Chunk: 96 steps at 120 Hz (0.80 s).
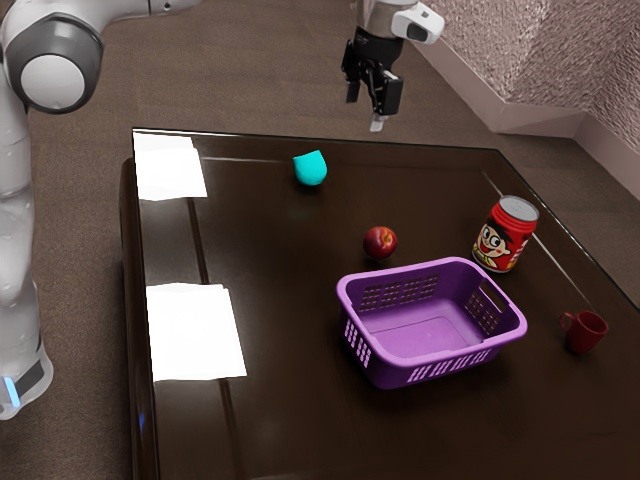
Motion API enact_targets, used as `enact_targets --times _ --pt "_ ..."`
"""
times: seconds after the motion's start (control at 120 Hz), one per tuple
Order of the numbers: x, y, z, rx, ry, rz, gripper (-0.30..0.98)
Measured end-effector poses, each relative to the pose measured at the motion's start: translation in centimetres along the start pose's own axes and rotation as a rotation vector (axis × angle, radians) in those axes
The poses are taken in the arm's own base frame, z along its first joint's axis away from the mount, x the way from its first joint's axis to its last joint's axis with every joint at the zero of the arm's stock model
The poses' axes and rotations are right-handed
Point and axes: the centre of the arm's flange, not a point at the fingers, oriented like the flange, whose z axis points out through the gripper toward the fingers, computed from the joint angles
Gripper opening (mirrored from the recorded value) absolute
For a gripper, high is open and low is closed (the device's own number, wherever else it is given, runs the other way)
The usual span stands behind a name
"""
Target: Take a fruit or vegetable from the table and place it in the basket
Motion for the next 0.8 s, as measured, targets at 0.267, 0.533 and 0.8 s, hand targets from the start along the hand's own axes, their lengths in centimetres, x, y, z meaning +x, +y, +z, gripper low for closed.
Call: enact_targets --times 0.267,0.533,0.8 --pt "-1.5 -0.3 -7.5 -0.012 0.136 -0.004 0.69" --pt "0.0 1.0 -5.4 0.005 0.065 0.014 0.68" --pt "4.6 -6.4 2.3 -0.003 -0.046 -0.122 0.69"
